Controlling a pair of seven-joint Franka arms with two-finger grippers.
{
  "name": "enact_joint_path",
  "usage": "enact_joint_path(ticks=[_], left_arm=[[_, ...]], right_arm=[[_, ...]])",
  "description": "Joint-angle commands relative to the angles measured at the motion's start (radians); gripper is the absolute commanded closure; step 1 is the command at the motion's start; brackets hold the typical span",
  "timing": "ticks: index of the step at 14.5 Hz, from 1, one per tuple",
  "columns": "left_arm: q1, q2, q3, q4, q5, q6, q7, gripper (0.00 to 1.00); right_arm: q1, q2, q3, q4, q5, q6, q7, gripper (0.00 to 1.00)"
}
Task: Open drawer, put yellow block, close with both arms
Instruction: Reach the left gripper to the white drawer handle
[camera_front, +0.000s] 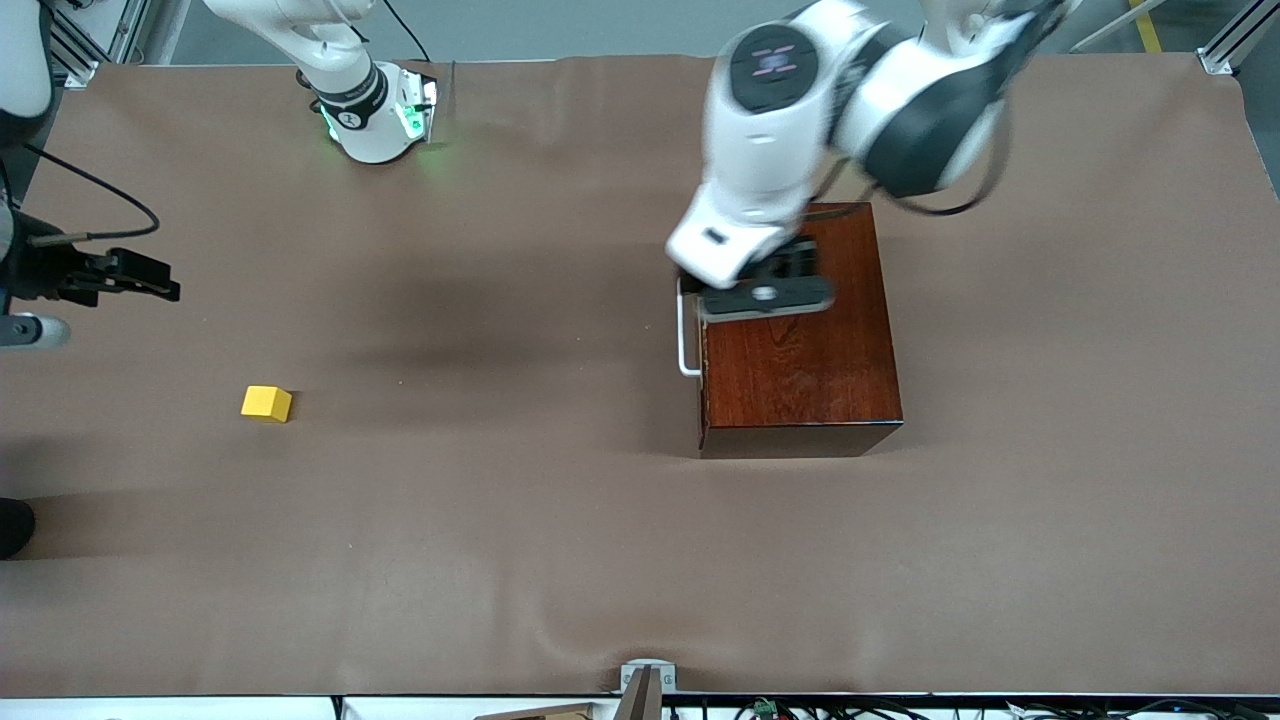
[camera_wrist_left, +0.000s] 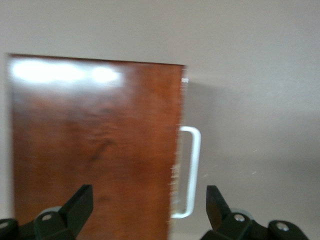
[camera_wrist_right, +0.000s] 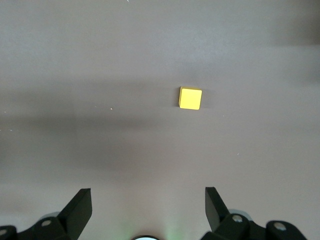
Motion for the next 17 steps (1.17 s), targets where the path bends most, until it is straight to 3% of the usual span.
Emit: enact_joint_path(ticks=[1,4,5,17], left_arm=[[-0.164,0.14,0.11,0.131,0.057,0.037,-0.084,0.0],[-0.433,0.204,0.361,0.158,0.055,0.048,-0.078,0.0],[-0.491,0.23,0.415,0.159,0.054,0.057,-0.078,0.0],[-0.541,0.333,0.437,0.132,0.063,0.011,-0.099,0.0]], right_arm=[[-0.013,0.025,0.012,0.026,-0.009,-0.013,0.012,0.0],[-0.015,0.058,0.012,0.029,-0.015,-0.012,0.012,0.0],[-0.015,0.07,0.012,0.031,-0.019,-0.01,0.011,0.0],[-0.061,0.157,0.013,-0.044,-0.013,0.181,0.049,0.0]])
